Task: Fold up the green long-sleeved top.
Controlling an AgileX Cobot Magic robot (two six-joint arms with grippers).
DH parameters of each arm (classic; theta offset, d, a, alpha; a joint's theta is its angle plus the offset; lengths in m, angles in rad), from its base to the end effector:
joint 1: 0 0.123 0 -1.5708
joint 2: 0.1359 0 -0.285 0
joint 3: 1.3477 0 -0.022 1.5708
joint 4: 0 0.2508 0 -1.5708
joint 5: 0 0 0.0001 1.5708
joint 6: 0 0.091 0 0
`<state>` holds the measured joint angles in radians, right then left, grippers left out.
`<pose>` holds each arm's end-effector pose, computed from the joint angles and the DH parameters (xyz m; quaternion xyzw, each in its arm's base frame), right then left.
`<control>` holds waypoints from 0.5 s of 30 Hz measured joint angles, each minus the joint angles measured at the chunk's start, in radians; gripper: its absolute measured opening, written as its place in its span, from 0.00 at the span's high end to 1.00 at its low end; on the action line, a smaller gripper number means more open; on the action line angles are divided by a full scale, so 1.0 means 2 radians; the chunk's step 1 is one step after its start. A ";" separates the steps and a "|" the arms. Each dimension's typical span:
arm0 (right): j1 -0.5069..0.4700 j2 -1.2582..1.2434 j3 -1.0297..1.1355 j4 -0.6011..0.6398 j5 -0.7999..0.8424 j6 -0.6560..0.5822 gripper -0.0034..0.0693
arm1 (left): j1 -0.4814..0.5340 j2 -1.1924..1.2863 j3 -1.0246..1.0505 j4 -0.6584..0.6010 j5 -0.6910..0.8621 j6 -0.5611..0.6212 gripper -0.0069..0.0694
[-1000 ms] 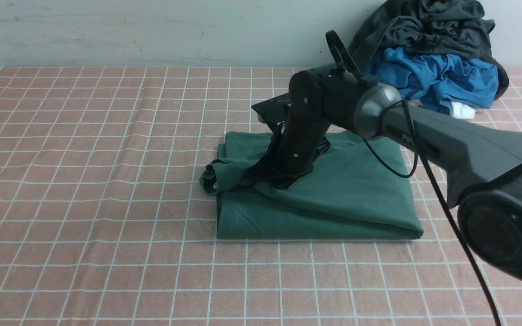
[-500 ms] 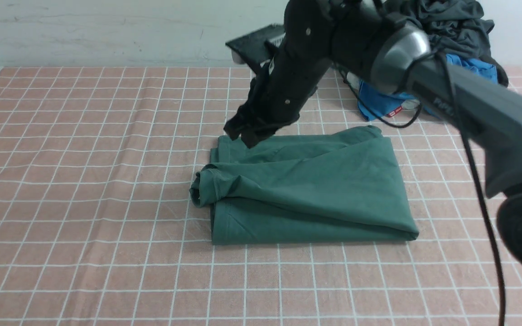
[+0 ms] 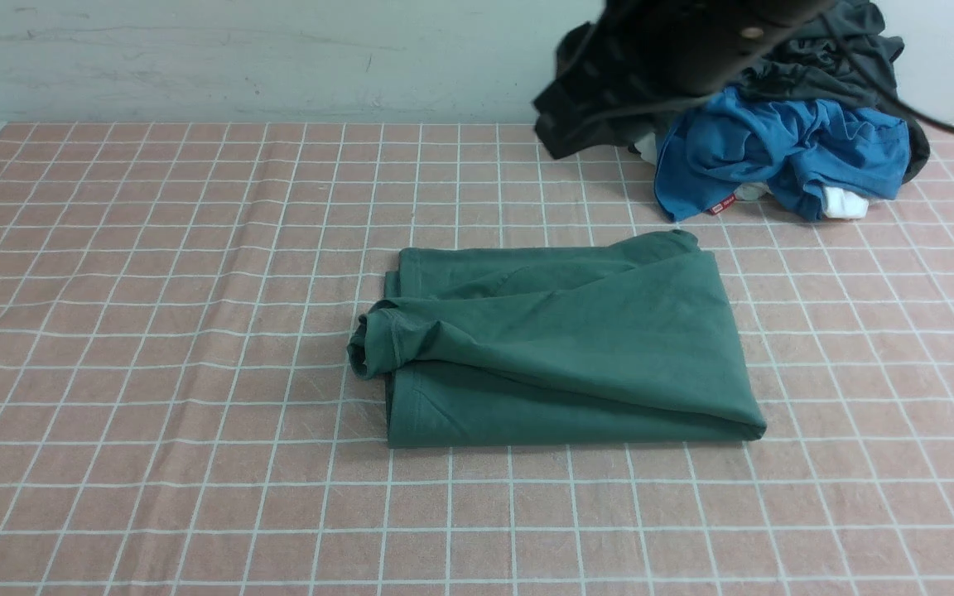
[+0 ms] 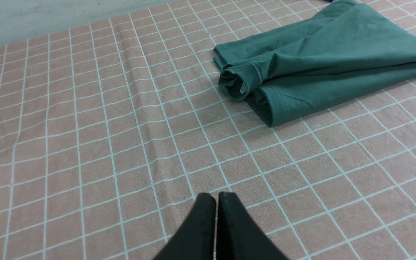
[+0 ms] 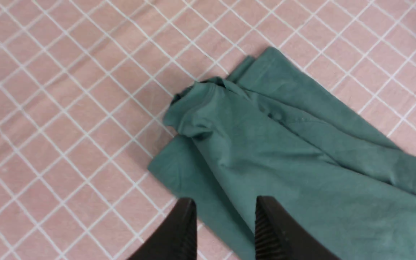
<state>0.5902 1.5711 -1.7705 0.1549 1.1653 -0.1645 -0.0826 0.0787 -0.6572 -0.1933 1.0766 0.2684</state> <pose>0.2676 0.1948 0.4282 -0.3413 0.8736 0.1469 0.3142 -0.0136 -0.0143 0.3206 0.1535 0.8184 -0.0451 0.5520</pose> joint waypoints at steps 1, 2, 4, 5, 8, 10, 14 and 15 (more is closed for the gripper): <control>0.000 -0.034 0.034 0.010 -0.027 -0.006 0.68 | 0.000 0.000 0.000 0.000 0.000 0.000 0.91; 0.000 -0.061 0.055 0.017 -0.050 -0.011 0.69 | 0.000 0.000 0.000 0.000 0.000 0.000 0.91; 0.000 -0.122 0.123 0.037 -0.099 -0.023 0.73 | 0.000 0.000 0.000 0.000 0.000 0.000 0.91; 0.000 -0.155 0.156 0.045 -0.123 -0.029 0.76 | 0.000 0.000 0.000 0.000 0.000 0.000 0.91; 0.000 -0.242 0.249 0.053 -0.179 -0.041 0.85 | 0.000 0.000 0.000 0.000 0.000 0.000 0.91; 0.000 -0.289 0.303 0.057 -0.204 -0.043 0.91 | 0.000 0.000 0.000 0.000 0.000 0.000 0.91; 0.000 -0.354 0.375 0.068 -0.228 -0.044 0.96 | 0.000 0.000 0.000 0.000 0.000 0.000 0.91; 0.000 -0.362 0.387 0.072 -0.230 -0.044 0.97 | 0.000 0.000 0.000 0.000 0.000 0.000 0.91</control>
<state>0.5902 0.8462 -0.9956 0.2980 0.7050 -0.2519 -0.0826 0.0787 -0.6572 -0.1933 1.0766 0.2684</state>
